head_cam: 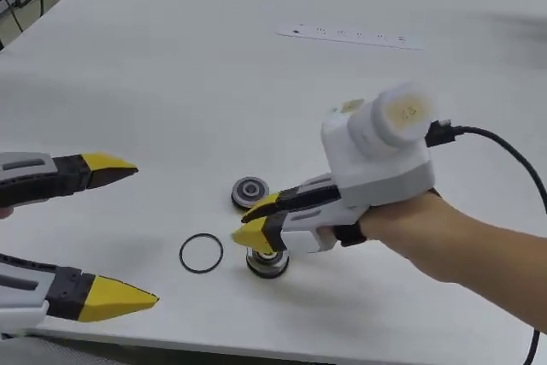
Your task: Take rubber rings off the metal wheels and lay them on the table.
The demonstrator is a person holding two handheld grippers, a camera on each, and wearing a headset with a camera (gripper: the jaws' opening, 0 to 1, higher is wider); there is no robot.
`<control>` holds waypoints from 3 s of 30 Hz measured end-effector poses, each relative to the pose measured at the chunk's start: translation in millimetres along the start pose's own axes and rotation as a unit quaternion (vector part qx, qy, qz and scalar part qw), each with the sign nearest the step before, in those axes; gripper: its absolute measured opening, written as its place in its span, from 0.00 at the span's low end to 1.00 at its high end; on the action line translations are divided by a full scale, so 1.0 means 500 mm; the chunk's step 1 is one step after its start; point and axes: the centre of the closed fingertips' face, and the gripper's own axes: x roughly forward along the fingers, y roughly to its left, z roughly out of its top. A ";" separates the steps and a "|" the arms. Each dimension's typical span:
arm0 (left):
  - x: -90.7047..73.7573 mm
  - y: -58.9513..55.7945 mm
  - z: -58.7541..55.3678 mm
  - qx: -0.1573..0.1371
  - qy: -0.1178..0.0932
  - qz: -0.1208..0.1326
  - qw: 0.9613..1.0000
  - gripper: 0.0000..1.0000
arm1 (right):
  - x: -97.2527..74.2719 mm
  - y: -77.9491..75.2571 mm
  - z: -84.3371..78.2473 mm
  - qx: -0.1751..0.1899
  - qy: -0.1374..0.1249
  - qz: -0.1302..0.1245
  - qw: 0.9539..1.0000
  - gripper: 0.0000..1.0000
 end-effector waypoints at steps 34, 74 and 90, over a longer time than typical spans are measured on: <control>0.158 -0.055 0.028 0.048 0.028 -0.092 0.994 0.48 | -0.051 -0.009 -0.096 -0.049 0.032 -0.026 0.998 0.21; 0.215 -0.053 -0.026 0.062 0.054 -0.106 0.991 0.07 | -0.030 -0.008 -0.104 -0.056 0.041 -0.020 0.997 0.13; 0.219 -0.062 -0.025 0.064 0.044 -0.106 0.991 0.07 | -0.040 -0.016 -0.108 -0.014 0.032 -0.037 0.999 0.00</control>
